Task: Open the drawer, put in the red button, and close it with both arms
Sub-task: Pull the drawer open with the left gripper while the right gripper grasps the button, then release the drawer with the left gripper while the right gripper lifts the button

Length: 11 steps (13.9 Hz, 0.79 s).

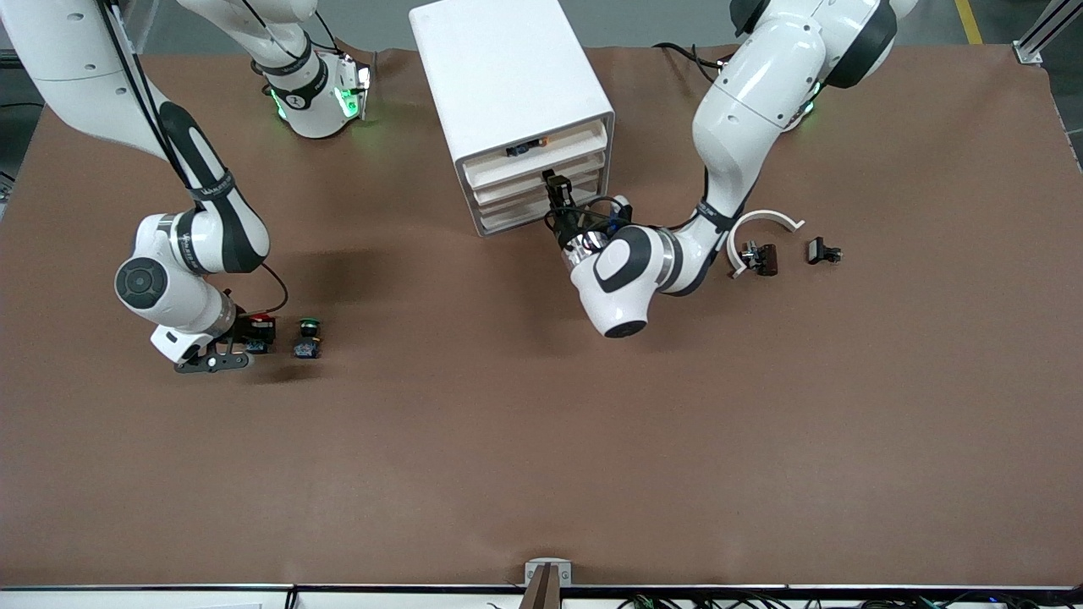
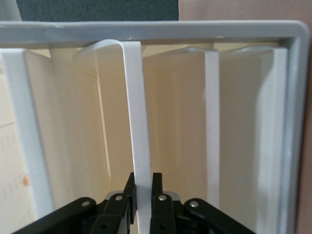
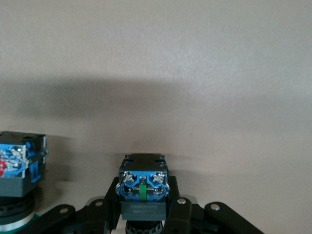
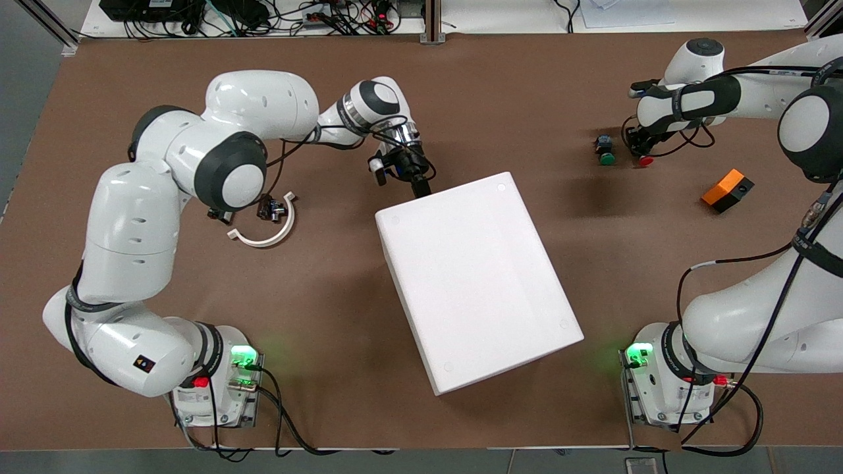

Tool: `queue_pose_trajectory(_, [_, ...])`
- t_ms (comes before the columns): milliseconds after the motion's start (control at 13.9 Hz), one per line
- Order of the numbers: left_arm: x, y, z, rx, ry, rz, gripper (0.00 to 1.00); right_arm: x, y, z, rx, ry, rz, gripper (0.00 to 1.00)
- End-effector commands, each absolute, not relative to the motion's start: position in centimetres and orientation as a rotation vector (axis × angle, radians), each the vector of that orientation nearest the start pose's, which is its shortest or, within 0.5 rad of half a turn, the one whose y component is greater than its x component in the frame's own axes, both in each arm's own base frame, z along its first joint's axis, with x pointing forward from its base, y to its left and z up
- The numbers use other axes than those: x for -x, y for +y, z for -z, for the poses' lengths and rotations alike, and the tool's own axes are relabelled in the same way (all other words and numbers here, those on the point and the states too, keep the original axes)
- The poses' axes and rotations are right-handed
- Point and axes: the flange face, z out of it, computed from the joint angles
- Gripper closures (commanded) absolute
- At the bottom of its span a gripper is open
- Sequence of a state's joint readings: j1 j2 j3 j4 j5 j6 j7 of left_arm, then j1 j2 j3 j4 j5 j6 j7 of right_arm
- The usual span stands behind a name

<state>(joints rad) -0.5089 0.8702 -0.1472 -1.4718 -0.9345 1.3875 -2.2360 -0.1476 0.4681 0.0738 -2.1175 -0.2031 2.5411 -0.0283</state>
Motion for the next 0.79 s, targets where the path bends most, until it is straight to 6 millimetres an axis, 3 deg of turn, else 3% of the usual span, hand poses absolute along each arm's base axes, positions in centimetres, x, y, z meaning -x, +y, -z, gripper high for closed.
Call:
queue_pose_trajectory(0, [-49.9,-41.9,-18.5,1.167,-1.718,-1.45,1.0,-57.9,-3.9,-21.1,3.237,-0.205,-0.015,0.83])
queue_pose_trajectory(144, [-52.8,-39.6,-19.2,1.154,-1.775,-1.489,1.0,-58.2,-3.4,-24.9,3.256,-0.196,-0.047,0.83])
queue_pose_trajectory(216, [-53.6,-39.0,-19.5,1.158,-1.793,-1.497,1.0,-58.4,-2.1,-27.7,3.267,-0.197,-0.106,0.82])
queue_pose_trajectory(433, [-57.0,-35.8,-20.4,1.141,-1.872,-1.54,1.0,-58.4,3.4,-36.2,3.333,0.006,-0.297,0.82])
queue_pose_trajectory(577, [-58.4,-34.3,-20.7,1.14,-1.912,-1.567,1.0,-58.3,7.3,-40.4,3.351,0.089,-0.398,0.82])
queue_pose_trajectory(649, [-58.6,-34.2,-20.7,1.143,-1.922,-1.567,0.97,-58.0,9.5,-42.8,3.308,0.178,-0.452,0.82])
queue_pose_trajectory(721, [-58.6,-34.2,-20.5,1.149,-1.924,-1.57,0.74,-57.7,11.7,-45.2,3.256,0.264,-0.496,0.82])
